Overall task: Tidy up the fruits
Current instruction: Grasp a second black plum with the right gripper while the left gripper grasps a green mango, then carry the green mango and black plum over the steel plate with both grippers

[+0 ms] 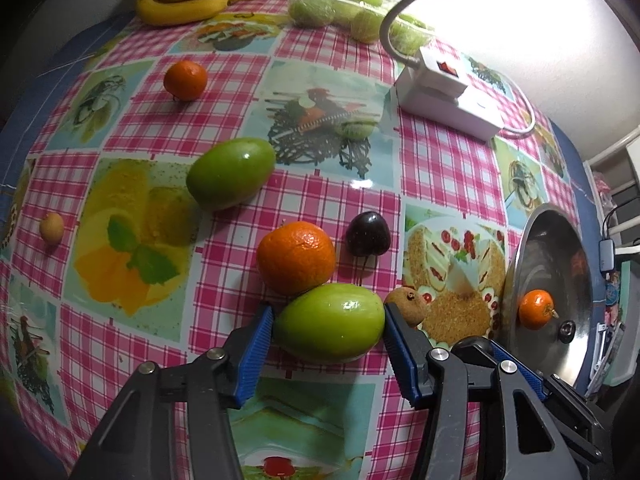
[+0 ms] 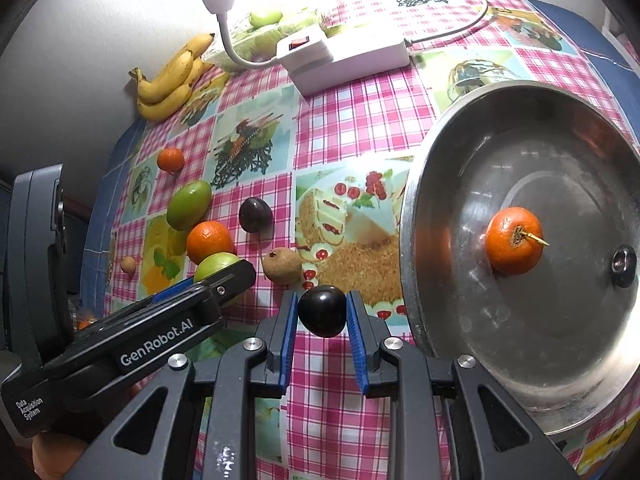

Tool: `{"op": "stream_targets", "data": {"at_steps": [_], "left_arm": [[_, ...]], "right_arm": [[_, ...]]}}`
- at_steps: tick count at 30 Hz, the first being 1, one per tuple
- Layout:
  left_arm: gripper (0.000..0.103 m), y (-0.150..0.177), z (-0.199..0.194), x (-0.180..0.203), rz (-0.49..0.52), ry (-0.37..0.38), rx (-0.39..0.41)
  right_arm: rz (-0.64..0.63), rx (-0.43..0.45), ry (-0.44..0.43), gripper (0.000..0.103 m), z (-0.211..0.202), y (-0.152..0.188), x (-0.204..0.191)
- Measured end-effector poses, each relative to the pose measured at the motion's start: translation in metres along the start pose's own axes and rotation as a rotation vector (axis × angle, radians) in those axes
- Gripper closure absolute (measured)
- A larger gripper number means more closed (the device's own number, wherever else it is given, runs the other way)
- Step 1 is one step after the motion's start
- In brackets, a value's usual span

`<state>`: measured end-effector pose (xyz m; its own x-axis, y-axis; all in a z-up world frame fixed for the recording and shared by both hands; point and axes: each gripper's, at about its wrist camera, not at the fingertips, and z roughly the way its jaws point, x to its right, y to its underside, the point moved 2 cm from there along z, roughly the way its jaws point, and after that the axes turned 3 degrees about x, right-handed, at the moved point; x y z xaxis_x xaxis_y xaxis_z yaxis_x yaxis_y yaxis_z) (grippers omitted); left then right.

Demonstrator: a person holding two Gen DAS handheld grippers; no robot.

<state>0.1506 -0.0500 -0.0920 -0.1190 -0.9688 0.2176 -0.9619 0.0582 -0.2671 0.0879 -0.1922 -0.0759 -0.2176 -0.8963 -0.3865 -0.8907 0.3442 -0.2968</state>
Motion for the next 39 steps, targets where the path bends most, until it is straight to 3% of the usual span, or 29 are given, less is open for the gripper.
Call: {"op": "stream_targets", "data": {"at_steps": [20,29,39], "left_arm": [[0.045,-0.015,-0.069,-0.001,-0.062,0.017,0.205],[0.045,-0.012,-0.074,0.015,-0.052,0.024,0.222],[0.045,-0.001,-0.065,0.065,0.053,0.036,0.198]], "right_arm": [[0.039,0.159,-0.035,0.077,-0.056,-0.016,0.012],[0.088,0.191,0.012,0.077,-0.072,-0.02,0.042],[0.169,0.207,0.045,0.077,-0.081,-0.022,0.084]]}}
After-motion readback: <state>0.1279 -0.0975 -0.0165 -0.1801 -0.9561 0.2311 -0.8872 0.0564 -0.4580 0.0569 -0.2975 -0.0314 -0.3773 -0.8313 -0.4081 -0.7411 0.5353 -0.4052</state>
